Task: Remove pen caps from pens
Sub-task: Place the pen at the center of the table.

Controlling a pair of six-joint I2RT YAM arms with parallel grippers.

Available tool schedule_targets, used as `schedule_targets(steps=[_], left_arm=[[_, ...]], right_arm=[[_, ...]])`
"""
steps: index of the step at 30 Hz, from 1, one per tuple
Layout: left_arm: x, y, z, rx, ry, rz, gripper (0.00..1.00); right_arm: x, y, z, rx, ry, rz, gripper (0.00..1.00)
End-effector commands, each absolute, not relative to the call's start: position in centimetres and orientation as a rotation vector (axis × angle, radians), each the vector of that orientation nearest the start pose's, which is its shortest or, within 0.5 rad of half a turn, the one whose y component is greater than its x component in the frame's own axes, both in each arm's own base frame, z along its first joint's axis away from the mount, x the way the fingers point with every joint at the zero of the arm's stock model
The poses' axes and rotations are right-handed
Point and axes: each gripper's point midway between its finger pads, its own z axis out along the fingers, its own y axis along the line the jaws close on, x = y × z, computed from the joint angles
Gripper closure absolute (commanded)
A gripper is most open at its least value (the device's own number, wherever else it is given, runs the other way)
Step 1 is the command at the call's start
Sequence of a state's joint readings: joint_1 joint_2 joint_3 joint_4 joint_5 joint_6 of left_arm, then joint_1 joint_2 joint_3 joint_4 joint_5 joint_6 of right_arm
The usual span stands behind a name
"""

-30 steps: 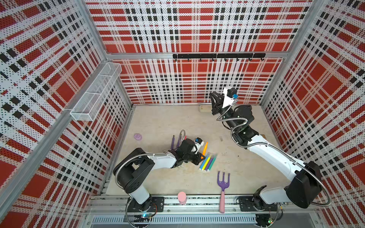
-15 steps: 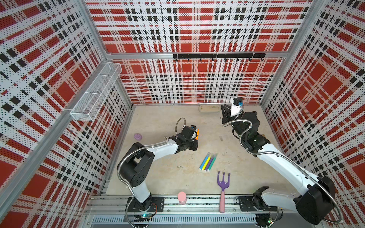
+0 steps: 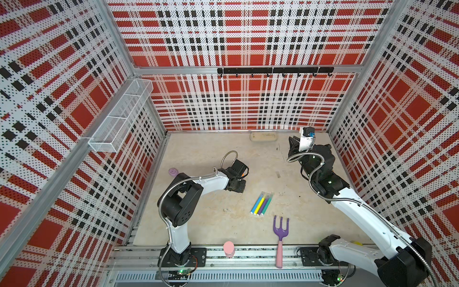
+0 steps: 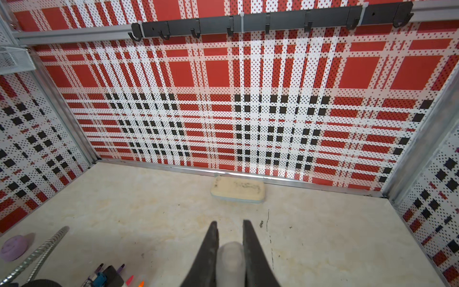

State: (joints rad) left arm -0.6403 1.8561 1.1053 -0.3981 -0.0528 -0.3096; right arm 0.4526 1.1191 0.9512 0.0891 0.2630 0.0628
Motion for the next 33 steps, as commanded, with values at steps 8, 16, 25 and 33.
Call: schedule_targets(steps=[8,16,25,33], left_arm=[[33.6,-22.1,0.5,0.432,2.769,-0.108,0.85],[33.4,-21.9,0.1,0.44,2.787,-0.091,0.75],[33.6,-21.6,1.0,0.415,2.766,-0.072,0.72],[34.7,-25.3,9.5,0.429,2.511,-0.228,0.66]], right_arm=[[37.7,12.6,35.0,-0.103,1.646,0.15,1.0],[37.9,12.7,34.8,-0.108,1.654,0.146,1.0],[38.3,12.3,34.4,-0.104,1.669,0.121,1.0],[40.8,9.8,28.7,-0.046,1.86,0.163,1.0]])
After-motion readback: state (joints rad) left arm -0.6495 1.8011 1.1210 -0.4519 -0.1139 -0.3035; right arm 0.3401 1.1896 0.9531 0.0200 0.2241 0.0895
